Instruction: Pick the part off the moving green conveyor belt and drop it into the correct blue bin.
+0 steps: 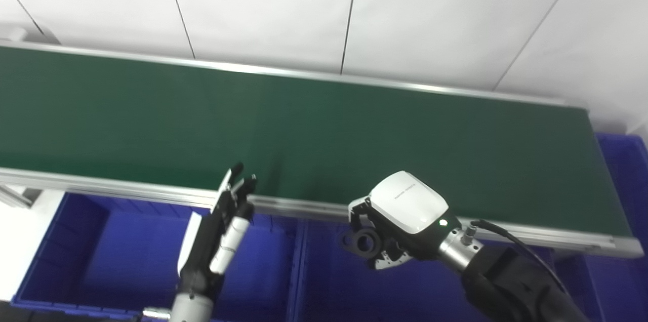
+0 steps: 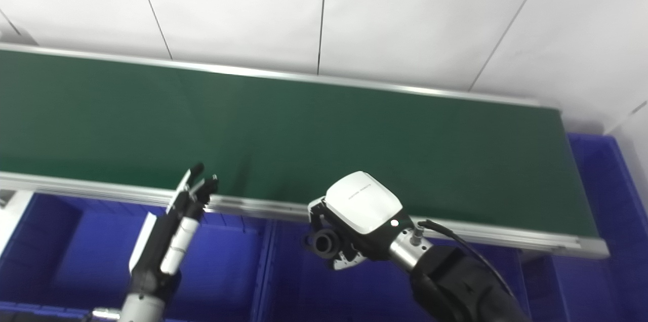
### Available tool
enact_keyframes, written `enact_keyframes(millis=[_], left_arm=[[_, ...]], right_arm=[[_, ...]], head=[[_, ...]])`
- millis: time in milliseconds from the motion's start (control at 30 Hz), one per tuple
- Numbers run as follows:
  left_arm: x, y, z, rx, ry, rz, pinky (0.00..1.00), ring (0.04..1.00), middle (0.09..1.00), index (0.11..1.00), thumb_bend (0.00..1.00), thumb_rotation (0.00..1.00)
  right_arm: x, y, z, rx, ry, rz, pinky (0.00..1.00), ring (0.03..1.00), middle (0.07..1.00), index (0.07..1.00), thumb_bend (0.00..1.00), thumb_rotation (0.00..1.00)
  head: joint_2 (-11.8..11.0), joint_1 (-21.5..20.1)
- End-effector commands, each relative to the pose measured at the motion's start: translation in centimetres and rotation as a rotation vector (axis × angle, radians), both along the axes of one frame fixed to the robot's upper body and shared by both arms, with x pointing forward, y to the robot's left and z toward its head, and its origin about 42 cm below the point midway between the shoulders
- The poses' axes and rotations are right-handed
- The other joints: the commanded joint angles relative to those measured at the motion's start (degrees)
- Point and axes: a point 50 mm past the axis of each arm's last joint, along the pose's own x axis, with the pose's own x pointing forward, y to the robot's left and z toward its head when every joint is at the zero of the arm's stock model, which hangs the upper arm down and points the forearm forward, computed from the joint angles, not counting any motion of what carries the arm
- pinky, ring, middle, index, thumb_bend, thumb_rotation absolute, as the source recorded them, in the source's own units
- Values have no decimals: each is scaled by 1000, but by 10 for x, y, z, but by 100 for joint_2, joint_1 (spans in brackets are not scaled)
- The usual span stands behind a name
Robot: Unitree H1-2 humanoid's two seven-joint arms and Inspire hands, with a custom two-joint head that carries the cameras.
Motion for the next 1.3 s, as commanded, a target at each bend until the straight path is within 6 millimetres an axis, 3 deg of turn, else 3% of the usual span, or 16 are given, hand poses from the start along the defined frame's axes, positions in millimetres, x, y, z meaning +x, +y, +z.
enact_keyframes(millis=[0, 267, 667, 767, 800, 933, 1067, 1267], left_arm=[[4, 4, 14, 4, -41, -8, 932, 897, 896, 983, 537, 951], [7, 7, 20, -2, -33, -8, 896, 887, 886, 968, 527, 925], [2, 2, 15, -8, -18, -14, 894, 878, 886, 972, 512, 932], [0, 1, 13, -4, -21, -18, 900, 878, 882, 972, 525, 939], [0, 1, 12, -8, -18, -17, 905, 877, 880, 969, 529, 936], [-2, 1, 11, -12, -7, -14, 911, 880, 879, 965, 514, 923], [-2, 1, 10, -6, -9, -19, 911, 874, 872, 955, 496, 927], [-2, 1, 8, -2, -9, -23, 914, 873, 862, 951, 479, 944]], right_arm=[[-10, 6, 5, 17, -35, 40, 90, 137, 220, 484, 518, 121], [-30, 8, -15, -20, 3, 55, 77, 131, 220, 483, 514, 117], [-30, 2, -38, -106, -26, 14, 64, 118, 198, 487, 515, 118], [-26, 0, -38, -186, -49, -33, 174, 237, 340, 491, 519, 158], [-25, 1, -37, -222, -58, -45, 217, 281, 409, 549, 646, 260], [-26, 2, -35, -284, -92, -80, 262, 327, 517, 687, 924, 447], [-28, 3, -35, -292, -90, -82, 263, 326, 540, 734, 974, 505], [-30, 4, -33, -303, -73, -85, 271, 341, 552, 752, 973, 508]], head=[[9, 1], [136, 3], [-104, 251], [-151, 292], [-181, 313], [-216, 321], [-264, 347], [-315, 342]])
